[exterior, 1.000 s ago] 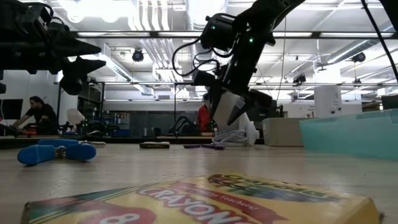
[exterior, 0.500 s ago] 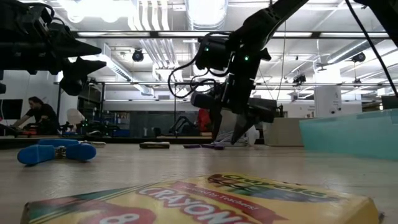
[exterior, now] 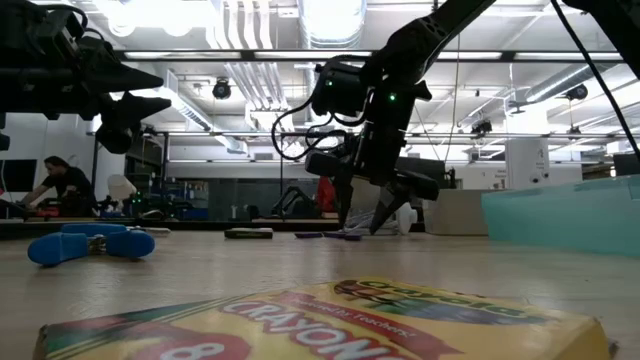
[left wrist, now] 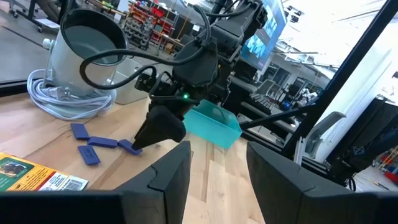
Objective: Pick & Place School Supplies
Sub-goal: Put the blue eraser into the gray bin
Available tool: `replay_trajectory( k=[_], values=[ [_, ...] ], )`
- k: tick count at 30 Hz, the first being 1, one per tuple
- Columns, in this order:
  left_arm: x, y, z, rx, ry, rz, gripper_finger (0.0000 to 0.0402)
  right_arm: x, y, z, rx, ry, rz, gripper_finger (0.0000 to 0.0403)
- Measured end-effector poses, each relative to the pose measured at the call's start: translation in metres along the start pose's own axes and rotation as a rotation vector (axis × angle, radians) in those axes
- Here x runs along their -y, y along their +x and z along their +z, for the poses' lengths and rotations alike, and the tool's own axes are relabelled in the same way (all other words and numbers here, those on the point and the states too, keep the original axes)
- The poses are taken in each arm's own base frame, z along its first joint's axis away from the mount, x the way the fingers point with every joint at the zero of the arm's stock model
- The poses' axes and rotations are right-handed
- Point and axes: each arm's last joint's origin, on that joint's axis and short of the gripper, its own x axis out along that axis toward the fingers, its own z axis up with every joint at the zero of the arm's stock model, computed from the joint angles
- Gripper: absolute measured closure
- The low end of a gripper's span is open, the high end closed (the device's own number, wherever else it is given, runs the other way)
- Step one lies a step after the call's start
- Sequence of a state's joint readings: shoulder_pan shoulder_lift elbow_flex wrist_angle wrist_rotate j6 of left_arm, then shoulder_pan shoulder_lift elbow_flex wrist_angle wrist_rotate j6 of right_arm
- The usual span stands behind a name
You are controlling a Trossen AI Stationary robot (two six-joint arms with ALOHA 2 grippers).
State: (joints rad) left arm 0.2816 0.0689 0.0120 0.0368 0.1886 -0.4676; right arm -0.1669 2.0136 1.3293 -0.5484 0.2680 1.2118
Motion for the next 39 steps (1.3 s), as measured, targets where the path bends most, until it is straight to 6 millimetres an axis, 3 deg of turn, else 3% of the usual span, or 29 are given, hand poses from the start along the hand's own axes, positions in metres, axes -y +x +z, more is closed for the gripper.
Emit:
replay_trajectory(
  k=[18, 31, 39],
  values=[
    [0.0, 0.0, 0.0, 0.0, 0.0, 0.0, 0.0239, 0.0, 0.0, 0.0, 0.015, -0.006, -0.008, 0.0179],
    [0.0, 0.0, 0.0, 0.0, 0.0, 0.0, 0.0239, -0.015, -0.031, 0.011, -0.057, -0.064, -0.064, 0.0212],
    [0.0, 0.0, 0.0, 0.0, 0.0, 0.0, 0.0239, -0.015, -0.024, 0.01, -0.107, -0.023, -0.064, 0.0219]
  ],
)
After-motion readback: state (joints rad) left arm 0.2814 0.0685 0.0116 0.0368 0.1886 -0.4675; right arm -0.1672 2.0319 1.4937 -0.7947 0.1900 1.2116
